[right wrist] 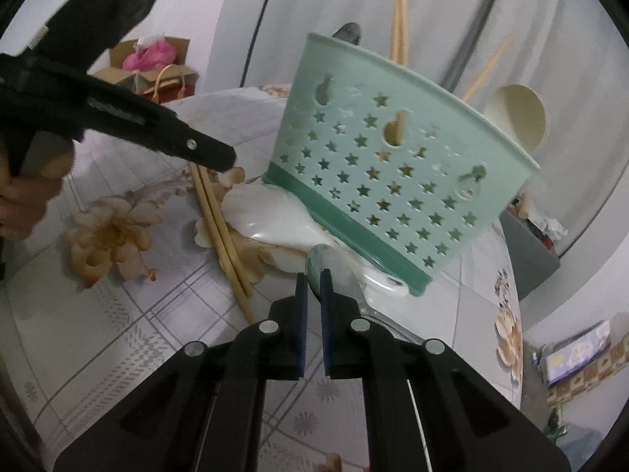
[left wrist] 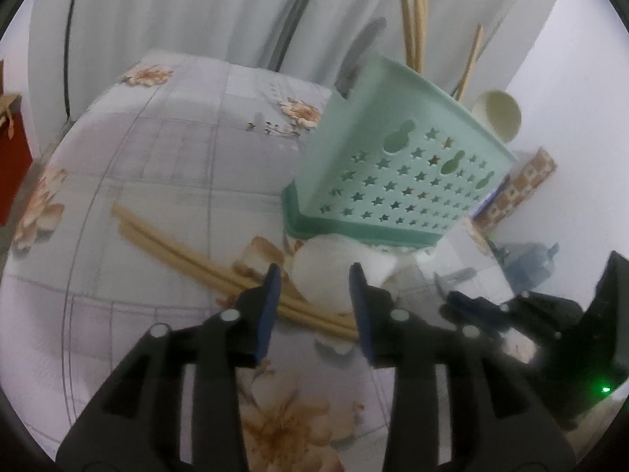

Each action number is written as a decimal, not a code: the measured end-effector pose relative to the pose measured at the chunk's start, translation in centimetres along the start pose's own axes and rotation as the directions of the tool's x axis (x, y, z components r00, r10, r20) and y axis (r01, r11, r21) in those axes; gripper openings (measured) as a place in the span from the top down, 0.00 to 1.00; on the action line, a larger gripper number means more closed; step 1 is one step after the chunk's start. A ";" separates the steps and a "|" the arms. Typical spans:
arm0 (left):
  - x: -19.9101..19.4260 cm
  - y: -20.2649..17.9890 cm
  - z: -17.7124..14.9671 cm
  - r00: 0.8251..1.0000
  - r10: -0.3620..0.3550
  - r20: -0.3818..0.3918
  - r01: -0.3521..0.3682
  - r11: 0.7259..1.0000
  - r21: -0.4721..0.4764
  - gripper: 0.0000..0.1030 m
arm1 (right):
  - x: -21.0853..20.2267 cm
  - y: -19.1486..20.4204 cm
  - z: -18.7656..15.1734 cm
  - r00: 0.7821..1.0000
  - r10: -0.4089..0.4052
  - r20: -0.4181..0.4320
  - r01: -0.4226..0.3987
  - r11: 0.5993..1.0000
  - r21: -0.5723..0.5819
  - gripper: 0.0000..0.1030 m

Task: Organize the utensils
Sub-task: 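Move the left gripper down to the white rice paddle beside the caddy, then grasp the white rice paddle by its bowl with the left gripper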

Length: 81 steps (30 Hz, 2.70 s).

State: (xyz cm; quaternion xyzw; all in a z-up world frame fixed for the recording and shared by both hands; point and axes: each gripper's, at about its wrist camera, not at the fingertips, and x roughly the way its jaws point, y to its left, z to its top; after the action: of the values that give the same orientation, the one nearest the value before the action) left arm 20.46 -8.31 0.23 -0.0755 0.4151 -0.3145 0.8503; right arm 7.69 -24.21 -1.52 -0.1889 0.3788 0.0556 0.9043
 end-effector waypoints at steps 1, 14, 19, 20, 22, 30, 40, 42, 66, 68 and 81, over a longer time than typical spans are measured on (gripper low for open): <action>0.3 -0.5 0.1 1.000 0.003 -0.008 -0.003 1.000 0.028 0.60 | -0.2 -0.2 -0.2 1.000 -0.001 -0.001 0.001 1.000 0.010 0.94; 5.1 -6.6 -0.9 0.976 0.179 -0.125 -0.114 0.906 0.407 0.30 | -1.2 -1.8 -1.7 1.000 0.015 0.021 -0.017 0.994 0.109 0.93; 5.9 -6.4 -1.1 0.961 0.239 -0.136 -0.165 0.897 0.411 0.27 | -1.5 -1.9 -1.6 0.999 0.025 0.035 -0.029 0.992 0.123 0.93; 5.9 -6.3 -1.0 0.960 0.245 -0.134 -0.173 0.898 0.406 0.27 | -1.5 -2.0 -1.6 0.999 0.026 0.038 -0.031 0.991 0.127 0.93; 5.9 -6.1 -0.8 0.958 0.257 -0.125 -0.188 0.897 0.400 0.27 | -1.6 -1.9 -1.6 0.999 0.027 0.040 -0.032 0.991 0.129 0.93; 6.1 -5.8 -0.6 0.966 0.229 -0.116 -0.168 0.906 0.388 0.31 | -1.8 -1.9 -1.6 0.999 0.028 0.047 -0.034 0.990 0.139 0.93; 7.3 -4.8 0.7 0.972 0.194 -0.129 -0.129 0.910 0.394 0.27 | -1.7 -1.9 -1.6 0.998 0.036 0.047 -0.042 0.990 0.138 0.93; 7.8 -4.9 0.9 0.971 0.202 -0.131 -0.132 0.900 0.416 0.23 | -1.7 -1.8 -1.6 0.998 0.039 0.046 -0.045 0.989 0.138 0.93; 7.3 -4.2 3.0 0.964 -0.021 -0.267 0.079 0.975 0.207 0.57 | -3.2 -3.1 -2.5 0.998 0.020 0.059 -0.031 0.979 0.202 0.93; 7.2 -4.2 3.0 0.968 -0.008 -0.252 0.063 0.975 0.212 0.57 | -3.3 -3.2 -2.6 0.998 0.019 0.059 -0.031 0.978 0.206 0.93; 8.8 -9.0 0.0 0.963 0.161 -0.218 -0.025 0.853 0.521 0.25 | -3.4 -3.3 -2.6 0.998 0.027 0.061 -0.040 0.974 0.225 0.93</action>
State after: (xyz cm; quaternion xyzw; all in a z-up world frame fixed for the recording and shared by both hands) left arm 20.27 -20.63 -2.01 0.2150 0.4245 -0.3788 0.7938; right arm 4.36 -28.10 0.15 -0.0767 0.3598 0.0330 0.9293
